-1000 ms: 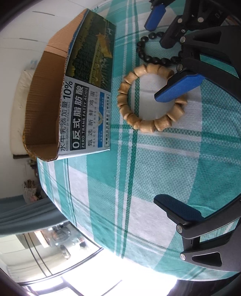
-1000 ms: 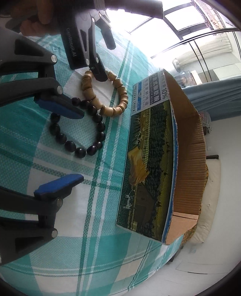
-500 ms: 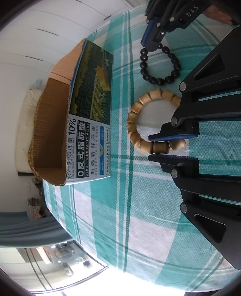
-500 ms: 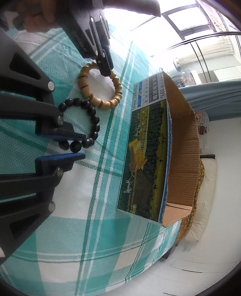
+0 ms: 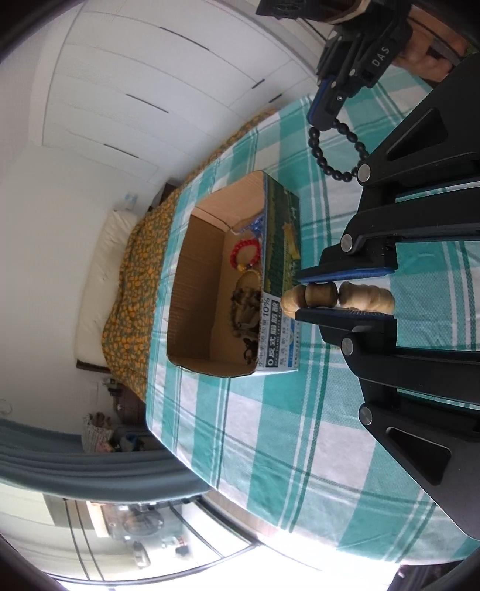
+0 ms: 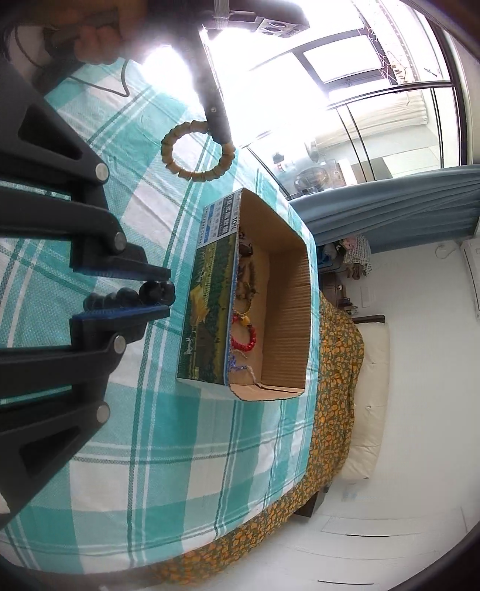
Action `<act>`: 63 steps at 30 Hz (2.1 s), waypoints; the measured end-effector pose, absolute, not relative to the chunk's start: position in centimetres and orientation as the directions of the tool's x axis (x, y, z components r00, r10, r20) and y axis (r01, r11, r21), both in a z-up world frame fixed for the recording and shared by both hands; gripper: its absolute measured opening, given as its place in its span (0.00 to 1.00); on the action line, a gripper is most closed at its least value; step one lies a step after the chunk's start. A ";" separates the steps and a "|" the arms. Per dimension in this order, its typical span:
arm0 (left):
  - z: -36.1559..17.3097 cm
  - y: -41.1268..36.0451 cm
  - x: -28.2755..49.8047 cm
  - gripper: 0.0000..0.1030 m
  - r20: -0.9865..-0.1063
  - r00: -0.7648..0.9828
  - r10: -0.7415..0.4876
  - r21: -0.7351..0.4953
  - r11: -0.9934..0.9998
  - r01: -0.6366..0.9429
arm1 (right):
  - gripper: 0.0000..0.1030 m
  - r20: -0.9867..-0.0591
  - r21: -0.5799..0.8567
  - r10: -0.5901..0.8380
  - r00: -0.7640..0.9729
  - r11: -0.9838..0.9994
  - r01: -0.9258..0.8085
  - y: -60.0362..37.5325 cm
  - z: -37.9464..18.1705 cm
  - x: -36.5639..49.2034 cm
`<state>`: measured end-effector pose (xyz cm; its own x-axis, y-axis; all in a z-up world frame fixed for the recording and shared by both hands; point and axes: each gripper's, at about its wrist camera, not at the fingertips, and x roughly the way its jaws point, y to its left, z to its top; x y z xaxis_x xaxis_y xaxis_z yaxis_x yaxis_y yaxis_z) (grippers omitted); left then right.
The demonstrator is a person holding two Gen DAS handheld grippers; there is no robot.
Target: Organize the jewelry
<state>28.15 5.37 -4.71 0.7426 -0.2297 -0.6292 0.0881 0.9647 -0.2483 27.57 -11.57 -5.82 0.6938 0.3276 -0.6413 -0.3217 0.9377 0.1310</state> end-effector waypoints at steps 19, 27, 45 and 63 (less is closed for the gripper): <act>0.7 4.7 39.0 0.12 -0.591 0.766 -0.253 -0.209 0.965 0.158 | 0.13 -0.579 0.132 0.427 0.694 0.890 -0.437 -8.2 1.3 38.4; -2.9 4.4 46.8 0.12 -0.650 0.727 -0.221 -0.192 0.973 0.124 | 0.13 -0.642 0.242 0.469 0.607 0.875 -0.420 -6.8 -2.6 47.6; -6.6 3.3 48.3 0.91 -0.642 0.766 -0.019 -0.009 1.000 0.017 | 0.50 -0.690 0.132 0.274 0.669 0.957 -0.257 -9.5 -5.9 51.9; -0.7 0.9 39.8 0.99 -0.576 0.815 0.062 0.037 0.998 -0.050 | 0.72 -0.652 0.091 0.240 0.719 0.967 -0.239 -10.2 -1.0 41.3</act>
<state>39.78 0.86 -0.71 0.8149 0.0622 -0.5762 -0.0497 0.9981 0.0375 41.33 -10.24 -1.04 0.7192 0.2396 -0.6521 -0.2393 0.9666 0.0913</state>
